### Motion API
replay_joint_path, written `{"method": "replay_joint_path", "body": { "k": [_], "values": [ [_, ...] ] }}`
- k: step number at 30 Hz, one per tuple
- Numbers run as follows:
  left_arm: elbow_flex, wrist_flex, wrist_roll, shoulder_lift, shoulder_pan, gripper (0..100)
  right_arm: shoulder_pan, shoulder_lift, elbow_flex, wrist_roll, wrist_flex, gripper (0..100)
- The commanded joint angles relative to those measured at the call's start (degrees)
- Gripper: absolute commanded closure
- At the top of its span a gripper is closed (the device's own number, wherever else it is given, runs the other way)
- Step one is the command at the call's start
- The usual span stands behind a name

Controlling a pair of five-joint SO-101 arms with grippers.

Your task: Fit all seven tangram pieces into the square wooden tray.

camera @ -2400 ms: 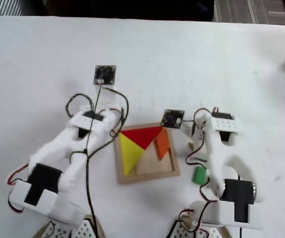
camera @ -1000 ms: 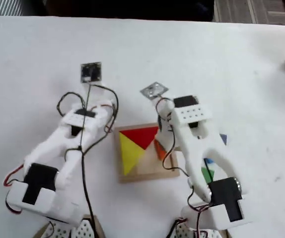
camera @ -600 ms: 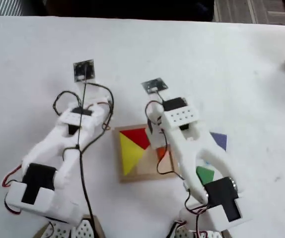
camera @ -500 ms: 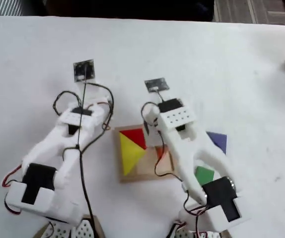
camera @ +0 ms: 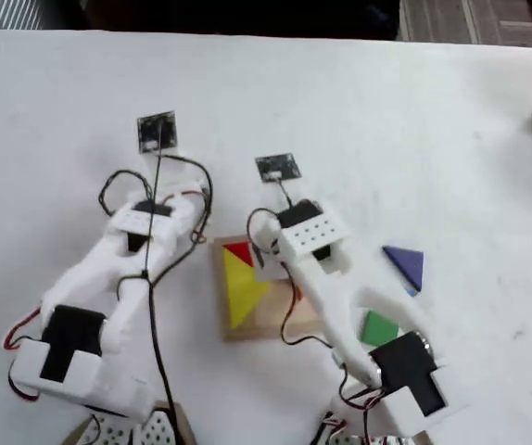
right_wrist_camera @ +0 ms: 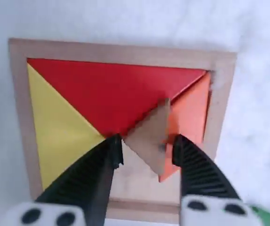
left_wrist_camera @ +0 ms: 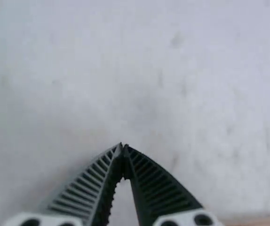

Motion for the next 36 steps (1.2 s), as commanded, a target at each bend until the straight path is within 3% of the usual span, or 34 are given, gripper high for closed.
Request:
{"method": "replay_joint_path", "body": {
  "k": [1, 5, 9, 12, 14, 17, 21, 26, 31, 36],
  "values": [
    [-3.8, 0.4, 0.2, -0.2, 0.0, 98, -0.5, -0.3, -0.2, -0.1, -0.7, 77.7],
    [-3.8, 0.4, 0.2, -0.2, 0.0, 98, -0.5, -0.6, -0.7, 0.3, 1.0, 77.2],
    [-3.5, 0.4, 0.1, -0.4, 0.0, 98, 0.4, -0.9, -5.0, 6.9, 8.7, 77.5],
    [-3.3, 0.8, -1.2, -0.6, 1.5, 98, 6.2, -0.9, -9.1, 10.6, 16.1, 77.6],
    [-3.3, 2.8, -6.2, -1.0, 3.2, 98, 12.0, -0.9, -10.4, 12.1, 17.9, 77.8],
    [-1.9, 4.9, -12.0, -4.3, 5.1, 98, 18.8, -1.0, -10.5, 17.1, 17.6, 84.8],
    [3.1, 2.8, -13.0, -8.8, 7.3, 98, 23.4, -0.9, -10.3, 19.5, 17.8, 98.7],
    [9.5, 0.4, -13.2, -14.5, 11.1, 98, 29.8, -0.9, -5.1, 19.5, 14.2, 98.1],
    [16.2, 0.4, -23.3, -21.8, 18.9, 98, 38.4, -0.9, -0.6, 23.4, 9.7, 98.1],
    [18.6, 0.4, -23.8, -25.9, 26.2, 98, 42.0, -0.9, 0.9, 24.4, 7.9, 98.1]
  ]
}}
